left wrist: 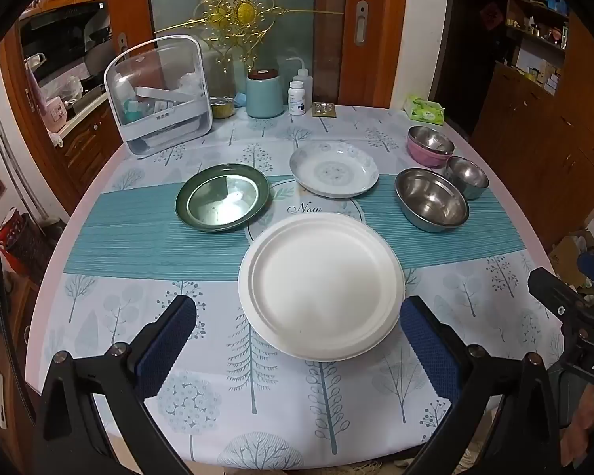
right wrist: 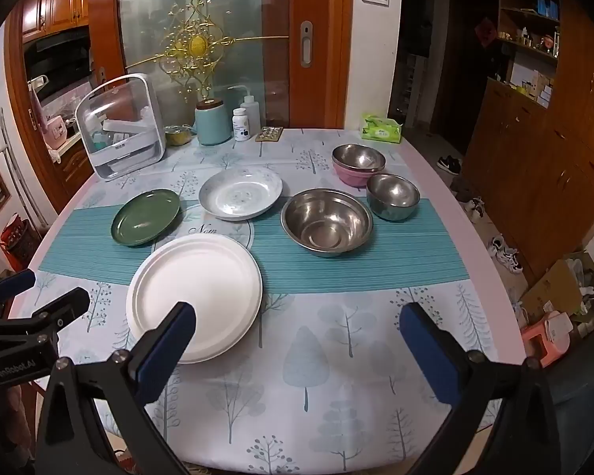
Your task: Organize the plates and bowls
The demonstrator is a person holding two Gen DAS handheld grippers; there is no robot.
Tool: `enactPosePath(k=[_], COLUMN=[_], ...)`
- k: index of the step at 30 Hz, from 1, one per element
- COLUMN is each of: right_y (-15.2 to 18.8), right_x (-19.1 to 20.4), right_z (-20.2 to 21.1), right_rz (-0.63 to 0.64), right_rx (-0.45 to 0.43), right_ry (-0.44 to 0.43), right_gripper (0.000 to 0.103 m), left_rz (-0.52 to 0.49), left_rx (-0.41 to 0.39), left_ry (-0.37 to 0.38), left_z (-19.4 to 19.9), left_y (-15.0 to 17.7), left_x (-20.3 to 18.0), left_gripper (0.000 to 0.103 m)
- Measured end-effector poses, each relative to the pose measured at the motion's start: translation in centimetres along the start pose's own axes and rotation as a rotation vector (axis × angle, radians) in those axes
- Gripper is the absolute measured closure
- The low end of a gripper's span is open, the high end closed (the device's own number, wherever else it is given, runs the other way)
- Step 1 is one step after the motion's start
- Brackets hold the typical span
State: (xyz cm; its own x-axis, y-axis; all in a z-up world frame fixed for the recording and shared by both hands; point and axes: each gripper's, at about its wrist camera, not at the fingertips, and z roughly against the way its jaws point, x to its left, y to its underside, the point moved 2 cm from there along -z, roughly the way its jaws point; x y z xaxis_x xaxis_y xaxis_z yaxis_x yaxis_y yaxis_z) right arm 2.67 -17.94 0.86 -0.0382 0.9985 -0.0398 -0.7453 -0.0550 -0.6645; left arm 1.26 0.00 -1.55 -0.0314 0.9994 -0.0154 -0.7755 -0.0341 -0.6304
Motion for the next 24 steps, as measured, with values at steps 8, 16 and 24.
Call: enactPosePath(k=[8,16,24], right_y=[0.0,0.0,-0.1], right_x=[0.0,0.4,0.3], right_z=[0.0,0.2,0.2], right_rz=[-0.003,0.004,0.007], right_rx=[-0.001,0.001,-0.005], right_ry=[0.000,0.004,0.007], right_gripper=[0.000,0.000,0.000], left_rz=[0.002,-0.001,-0.012], left_rx=[-0.005,-0.010,-0.015], left_ry=[-0.004,-0.001,-0.007], left_z=[0.1,0.1,0.2], left_y=[-0.4,-0.7,-0.4], left_x=[-0.2,-0.1,-0.1], left_gripper=[0.001,0.001,0.001])
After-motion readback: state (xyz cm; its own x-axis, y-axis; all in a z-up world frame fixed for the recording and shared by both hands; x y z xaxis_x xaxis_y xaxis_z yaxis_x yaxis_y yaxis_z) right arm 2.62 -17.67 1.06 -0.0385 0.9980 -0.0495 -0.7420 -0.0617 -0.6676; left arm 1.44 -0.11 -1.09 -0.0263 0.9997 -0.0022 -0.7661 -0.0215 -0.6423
